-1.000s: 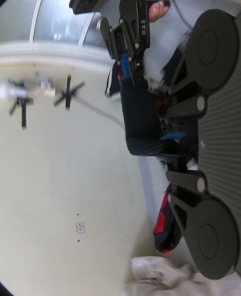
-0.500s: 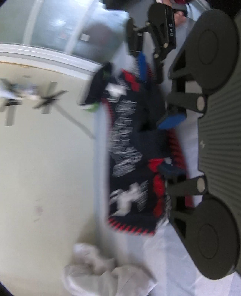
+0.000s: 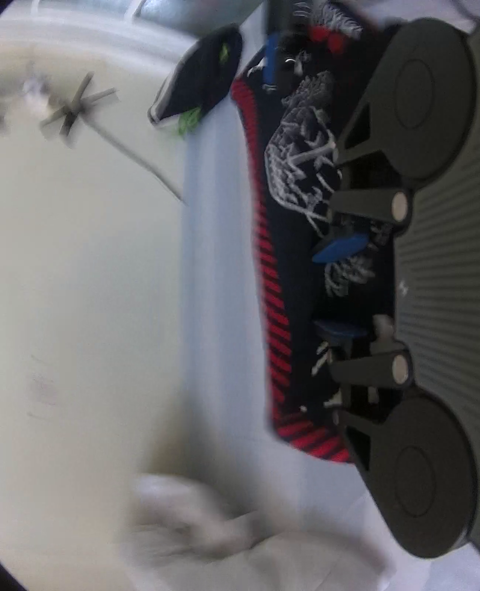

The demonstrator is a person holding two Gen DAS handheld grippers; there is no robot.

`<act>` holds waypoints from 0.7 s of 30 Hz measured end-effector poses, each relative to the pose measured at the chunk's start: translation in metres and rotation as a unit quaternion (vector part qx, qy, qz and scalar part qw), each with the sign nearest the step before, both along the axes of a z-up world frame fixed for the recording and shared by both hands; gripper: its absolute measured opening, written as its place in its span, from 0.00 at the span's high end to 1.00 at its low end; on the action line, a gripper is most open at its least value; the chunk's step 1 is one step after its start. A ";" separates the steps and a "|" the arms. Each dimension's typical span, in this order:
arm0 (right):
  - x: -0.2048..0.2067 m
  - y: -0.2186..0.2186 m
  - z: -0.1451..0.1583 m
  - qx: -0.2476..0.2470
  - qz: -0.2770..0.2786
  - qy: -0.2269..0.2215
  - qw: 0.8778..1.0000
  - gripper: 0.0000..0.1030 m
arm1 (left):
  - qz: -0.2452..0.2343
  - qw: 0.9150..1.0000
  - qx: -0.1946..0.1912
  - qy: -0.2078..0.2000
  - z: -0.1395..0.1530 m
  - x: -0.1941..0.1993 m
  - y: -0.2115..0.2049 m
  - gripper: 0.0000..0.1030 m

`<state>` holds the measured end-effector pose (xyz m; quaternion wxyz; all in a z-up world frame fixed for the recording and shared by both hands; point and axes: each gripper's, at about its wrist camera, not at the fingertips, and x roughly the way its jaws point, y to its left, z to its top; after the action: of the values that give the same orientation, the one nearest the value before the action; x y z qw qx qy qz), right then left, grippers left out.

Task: Fold small clothes
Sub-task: 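Lay the sleeve across the sweater body with the right gripper and release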

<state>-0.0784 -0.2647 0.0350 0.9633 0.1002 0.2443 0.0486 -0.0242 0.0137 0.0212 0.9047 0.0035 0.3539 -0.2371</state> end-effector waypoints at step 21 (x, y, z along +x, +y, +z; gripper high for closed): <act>-0.030 -0.018 -0.023 0.044 -0.019 -0.039 0.998 0.52 | 0.003 0.997 0.030 -0.075 -0.005 -0.029 -0.003 0.57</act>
<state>-0.1086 -0.2831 0.0118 0.9676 0.1450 0.2019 0.0450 -0.0531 0.0102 0.0161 0.9291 0.0474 0.2916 -0.2224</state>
